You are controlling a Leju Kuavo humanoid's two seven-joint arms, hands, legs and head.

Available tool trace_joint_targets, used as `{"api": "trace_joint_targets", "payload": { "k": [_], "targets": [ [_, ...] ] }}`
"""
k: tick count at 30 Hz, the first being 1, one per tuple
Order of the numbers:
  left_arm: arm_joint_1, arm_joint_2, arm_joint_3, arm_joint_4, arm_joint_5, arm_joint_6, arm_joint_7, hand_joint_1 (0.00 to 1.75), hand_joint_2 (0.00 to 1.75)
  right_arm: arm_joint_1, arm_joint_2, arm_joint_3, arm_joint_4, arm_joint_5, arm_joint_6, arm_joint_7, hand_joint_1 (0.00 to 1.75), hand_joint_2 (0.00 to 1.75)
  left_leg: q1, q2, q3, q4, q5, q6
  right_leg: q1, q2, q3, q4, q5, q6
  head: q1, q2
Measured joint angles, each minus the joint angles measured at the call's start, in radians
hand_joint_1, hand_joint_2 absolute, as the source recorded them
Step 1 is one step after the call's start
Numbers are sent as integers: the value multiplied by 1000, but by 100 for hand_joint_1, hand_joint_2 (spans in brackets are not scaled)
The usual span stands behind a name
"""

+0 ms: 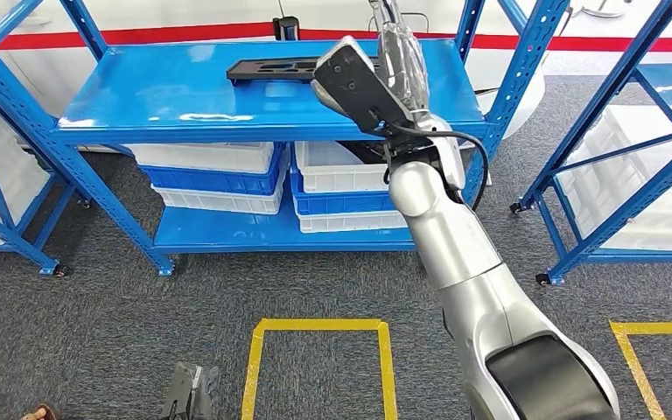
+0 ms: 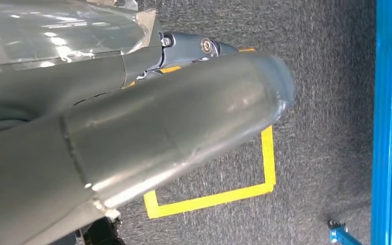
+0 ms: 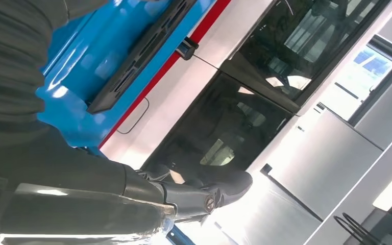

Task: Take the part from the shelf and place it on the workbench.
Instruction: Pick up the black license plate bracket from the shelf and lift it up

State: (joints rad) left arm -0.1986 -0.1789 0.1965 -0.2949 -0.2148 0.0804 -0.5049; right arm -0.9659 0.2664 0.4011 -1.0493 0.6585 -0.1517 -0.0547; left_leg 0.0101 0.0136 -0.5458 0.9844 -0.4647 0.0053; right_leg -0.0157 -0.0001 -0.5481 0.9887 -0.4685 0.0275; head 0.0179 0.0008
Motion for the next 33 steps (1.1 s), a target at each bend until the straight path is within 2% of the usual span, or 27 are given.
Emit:
{"api": "trace_joint_targets", "payload": {
  "k": [8, 11, 13, 14, 15, 17, 18, 19, 20, 22, 23, 24, 25, 28, 29, 30, 31, 33],
  "targets": [
    [0, 10, 23, 0, 18, -16, -5, 0, 0, -12, -16, -29, 17, -39, 1, -44, 0, 175, 0, -1, -9, 11, -2, 3, -7, 0, -1, 0, 2, 3, 0, 0],
    [0, 12, 30, 0, 25, -22, -6, 0, 0, -18, -21, -32, 23, -46, 1, -53, 0, 175, 0, -1, -14, 15, -4, 9, -7, 0, -1, -3, 5, 8, 0, 0],
    [-2, 12, 33, 0, 30, -26, -6, 0, 0, -26, -24, -35, 26, -51, 1, -60, 0, 175, 6, 1, -8, 1, 3, 19, -5, 0, -9, 2, 2, 13, 1, 0],
    [-3, 11, 35, 0, 32, -28, -6, 0, 0, -31, -27, -37, 28, -54, 1, -65, 0, 175, 9, 3, -4, -7, 8, 25, -4, 0, -22, 24, -8, 14, 1, 0],
    [-5, 10, 36, 0, 34, -28, -6, 0, 0, -36, -30, -40, 31, -57, 1, -69, 0, 175, 12, 5, -1, -13, 11, 29, -3, -1, -47, 71, -25, 13, 2, 0],
    [-7, 9, 38, 0, 38, -29, -6, 0, 0, -42, -37, -45, 42, -61, 1, -77, 0, 175, 12, 6, 0, -15, 12, 32, -6, 0, -118, 201, -65, 9, 2, 0],
    [-7, 9, 39, 1, 40, -29, -6, 0, 0, -42, -41, -47, 49, -62, 1, -80, 0, 175, 12, 6, 1, -14, 11, 31, -8, 0, -153, 257, -75, 12, 2, 0],
    [-7, 9, 40, 1, 43, -29, -6, 0, 0, -42, -43, -47, 55, -63, 1, -83, 0, 175, 13, 5, 1, -14, 9, 29, -11, -1, -172, 279, -71, 17, 2, 0],
    [-7, 8, 42, 1, 46, -30, -6, 0, 0, -42, -45, -47, 61, -65, 1, -87, 0, 175, 16, 4, 3, -13, 6, 25, -15, -1, -175, 265, -52, 27, 2, 0],
    [-7, 9, 47, 2, 52, -32, -6, 0, 0, -45, -46, -47, 69, -67, 1, -90, 0, 175, 22, 2, 8, -8, -3, 12, -24, -5, -133, 142, 13, 49, 2, 0],
    [-7, 9, 50, 2, 54, -33, -7, 0, 0, -48, -45, -47, 73, -69, 1, -92, 0, 175, 22, 1, 8, -2, -10, 2, -24, -5, -107, 81, 38, 54, 4, 0],
    [-7, 10, 52, 2, 56, -34, -7, 0, 0, -50, -44, -47, 77, -70, 1, -92, 0, 175, 22, 1, 7, 2, -16, -6, -24, -4, -90, 41, 52, 51, 4, 0],
    [-7, 10, 54, 2, 57, -35, -7, 0, 0, -52, -44, -47, 82, -71, 2, -92, 0, 175, 21, 1, 5, 5, -19, -12, -22, -3, -83, 24, 54, 44, 2, 0],
    [-7, 10, 58, 3, 60, -34, -8, 0, 0, -57, -41, -47, 91, -74, 2, -95, 0, 175, 28, 1, 6, 5, -26, -26, -16, 5, -82, 26, 46, 13, -3, 0],
    [-8, 10, 60, 3, 63, -34, -9, 0, 0, -61, -39, -47, 93, -74, 2, -97, 0, 175, 30, 0, -2, 24, -38, -30, -17, 7, -78, 26, 44, 3, -5, 0],
    [-8, 10, 62, 3, 65, -34, -10, 0, 0, -64, -36, -47, 94, -75, 3, -99, 0, 175, 31, -1, -22, 65, -58, -32, -18, 9, -74, 25, 42, -5, -7, 0],
    [-8, 11, 64, 3, 67, -34, -10, 0, 0, -66, -33, -48, 96, -75, 4, -101, 0, 175, 31, -3, -56, 128, -83, -32, -16, 10, -71, 25, 38, -12, -9, 0],
    [-7, 11, 68, 4, 69, -34, -11, 0, 0, -65, -30, -48, 103, -75, 7, -102, 0, 175, 29, -6, -143, 264, -121, -30, -8, 13, -66, 25, 32, -22, -10, 0]
  ]
}}
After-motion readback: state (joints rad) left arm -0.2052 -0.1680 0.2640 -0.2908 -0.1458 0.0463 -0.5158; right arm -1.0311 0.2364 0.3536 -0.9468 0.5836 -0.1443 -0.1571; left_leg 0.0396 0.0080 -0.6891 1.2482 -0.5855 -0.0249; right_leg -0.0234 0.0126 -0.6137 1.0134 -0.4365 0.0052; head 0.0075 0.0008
